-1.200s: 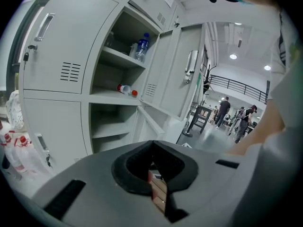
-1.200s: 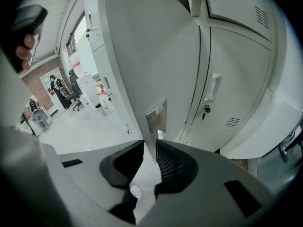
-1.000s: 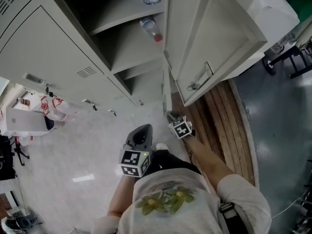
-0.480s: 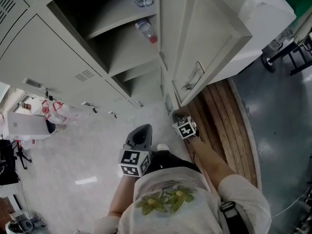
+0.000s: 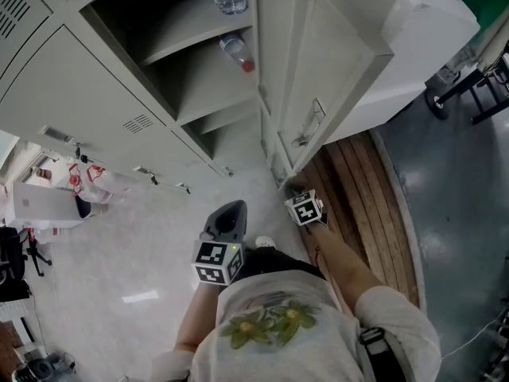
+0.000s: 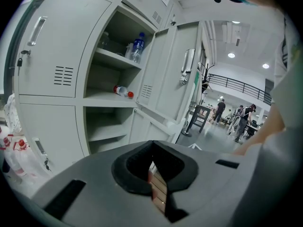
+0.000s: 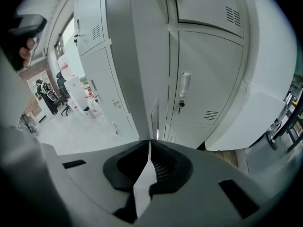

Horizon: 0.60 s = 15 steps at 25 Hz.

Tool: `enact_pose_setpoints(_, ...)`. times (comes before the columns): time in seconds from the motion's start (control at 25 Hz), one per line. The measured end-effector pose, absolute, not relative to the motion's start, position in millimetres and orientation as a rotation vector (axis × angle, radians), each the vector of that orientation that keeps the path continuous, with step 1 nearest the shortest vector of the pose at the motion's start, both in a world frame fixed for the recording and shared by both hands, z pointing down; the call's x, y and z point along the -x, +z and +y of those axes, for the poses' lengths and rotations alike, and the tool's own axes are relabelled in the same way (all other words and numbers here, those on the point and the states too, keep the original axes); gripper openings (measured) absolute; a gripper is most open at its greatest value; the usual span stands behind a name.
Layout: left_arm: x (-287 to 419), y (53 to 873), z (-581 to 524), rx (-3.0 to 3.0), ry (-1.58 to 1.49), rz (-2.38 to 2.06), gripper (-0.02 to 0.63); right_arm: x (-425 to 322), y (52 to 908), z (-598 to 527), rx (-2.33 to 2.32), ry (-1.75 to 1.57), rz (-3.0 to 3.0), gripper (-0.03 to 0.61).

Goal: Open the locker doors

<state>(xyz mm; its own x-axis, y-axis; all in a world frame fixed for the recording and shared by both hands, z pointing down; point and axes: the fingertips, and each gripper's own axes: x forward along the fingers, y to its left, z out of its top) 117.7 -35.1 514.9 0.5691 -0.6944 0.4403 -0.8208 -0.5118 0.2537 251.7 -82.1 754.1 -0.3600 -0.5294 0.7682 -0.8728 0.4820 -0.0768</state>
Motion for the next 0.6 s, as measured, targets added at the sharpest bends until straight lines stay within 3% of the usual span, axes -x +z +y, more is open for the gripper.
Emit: enact_pose_setpoints(0.6, -118, 498, -21, -2.369, 0.339, -1.245, 0.029, -197, 626, -29, -1.235, 0.817, -2.444, 0.032)
